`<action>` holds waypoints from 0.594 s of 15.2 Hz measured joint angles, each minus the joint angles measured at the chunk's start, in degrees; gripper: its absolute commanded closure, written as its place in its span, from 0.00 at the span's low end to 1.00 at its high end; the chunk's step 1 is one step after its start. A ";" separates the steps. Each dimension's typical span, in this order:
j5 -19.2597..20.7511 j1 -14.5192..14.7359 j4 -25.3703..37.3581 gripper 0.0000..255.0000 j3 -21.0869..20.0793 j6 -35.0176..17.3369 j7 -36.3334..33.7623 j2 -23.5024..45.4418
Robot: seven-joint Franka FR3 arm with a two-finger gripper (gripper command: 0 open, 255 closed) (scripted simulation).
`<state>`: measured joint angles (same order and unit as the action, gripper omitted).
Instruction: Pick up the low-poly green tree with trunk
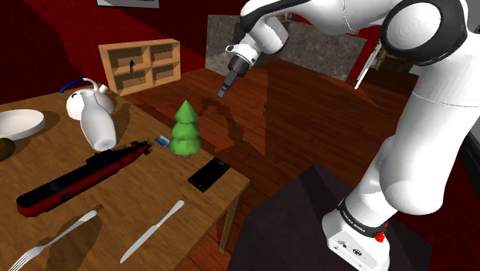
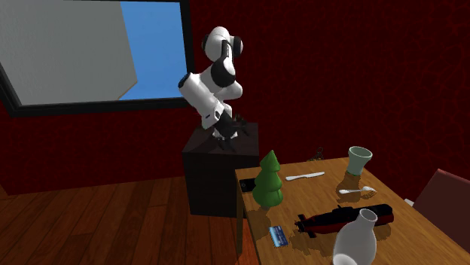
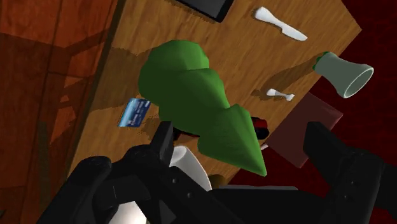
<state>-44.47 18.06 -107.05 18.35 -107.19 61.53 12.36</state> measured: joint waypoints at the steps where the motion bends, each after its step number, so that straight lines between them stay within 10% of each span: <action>1: -1.39 -0.21 2.64 0.00 -0.64 1.34 1.45 2.37; 9: -8.14 -1.80 17.41 0.00 -5.70 8.40 9.85 16.03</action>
<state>-52.60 16.26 -89.64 12.64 -98.79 71.38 28.40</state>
